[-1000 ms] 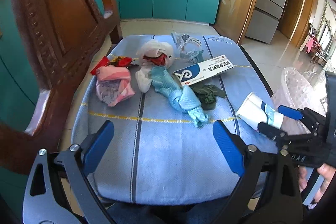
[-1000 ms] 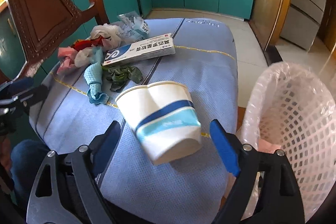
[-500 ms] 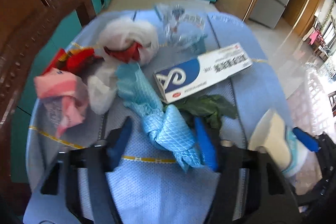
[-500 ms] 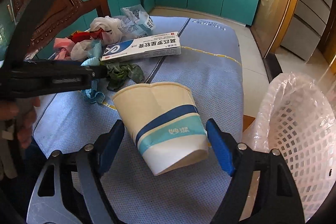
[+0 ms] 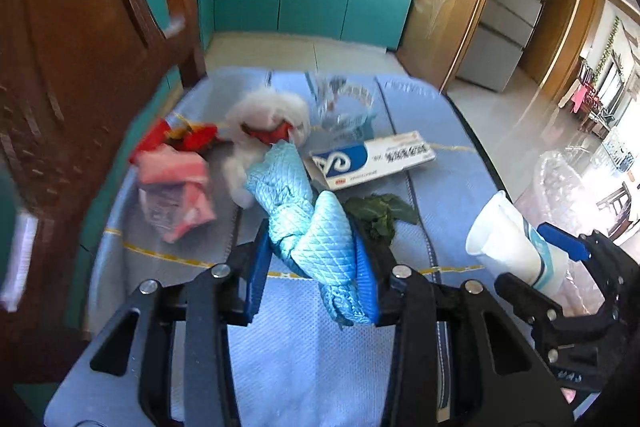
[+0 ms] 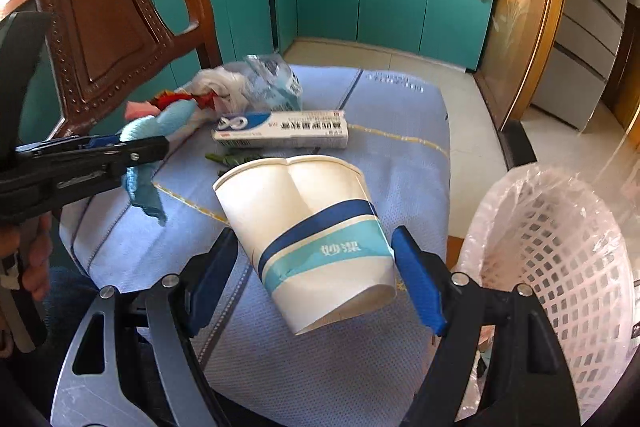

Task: Collect trash
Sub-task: 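Grasp the light blue cloth with the left tool while the right tool holds the cup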

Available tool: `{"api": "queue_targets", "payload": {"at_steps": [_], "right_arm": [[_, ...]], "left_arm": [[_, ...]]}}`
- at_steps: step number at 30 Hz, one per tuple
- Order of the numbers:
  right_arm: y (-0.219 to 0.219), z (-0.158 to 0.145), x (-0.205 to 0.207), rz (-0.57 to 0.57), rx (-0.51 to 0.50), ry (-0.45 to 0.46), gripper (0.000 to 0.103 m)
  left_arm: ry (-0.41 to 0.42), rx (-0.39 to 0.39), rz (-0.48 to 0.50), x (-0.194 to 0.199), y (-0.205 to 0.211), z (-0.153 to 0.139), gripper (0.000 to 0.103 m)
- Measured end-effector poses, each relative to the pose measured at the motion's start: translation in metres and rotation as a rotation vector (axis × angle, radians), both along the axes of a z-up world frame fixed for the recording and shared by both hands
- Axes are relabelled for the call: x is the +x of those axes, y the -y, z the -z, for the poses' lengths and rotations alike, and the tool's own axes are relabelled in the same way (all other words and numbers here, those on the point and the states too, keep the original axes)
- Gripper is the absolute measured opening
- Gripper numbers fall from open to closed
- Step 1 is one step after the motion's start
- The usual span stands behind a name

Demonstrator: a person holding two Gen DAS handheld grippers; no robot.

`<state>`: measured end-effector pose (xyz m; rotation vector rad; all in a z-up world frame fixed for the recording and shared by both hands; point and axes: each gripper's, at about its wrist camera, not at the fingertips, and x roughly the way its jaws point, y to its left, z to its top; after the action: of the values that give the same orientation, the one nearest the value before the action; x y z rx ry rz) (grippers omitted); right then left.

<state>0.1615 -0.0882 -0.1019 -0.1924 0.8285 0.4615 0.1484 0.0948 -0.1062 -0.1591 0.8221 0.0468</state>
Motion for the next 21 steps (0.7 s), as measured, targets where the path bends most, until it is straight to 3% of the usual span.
{"api": "queue_targets", "payload": {"at_steps": [9,21], "right_arm": [[0.005,-0.029,-0.012,0.026,0.009,0.073,0.078],[-0.003,-0.033,-0.021,0.026,-0.035,0.088,0.077]], "left_arm": [[0.134,0.134,-0.015,-0.033,0.011,-0.045,0.039],[0.134,0.151,-0.017,-0.042,0.014,-0.043,0.040]]}}
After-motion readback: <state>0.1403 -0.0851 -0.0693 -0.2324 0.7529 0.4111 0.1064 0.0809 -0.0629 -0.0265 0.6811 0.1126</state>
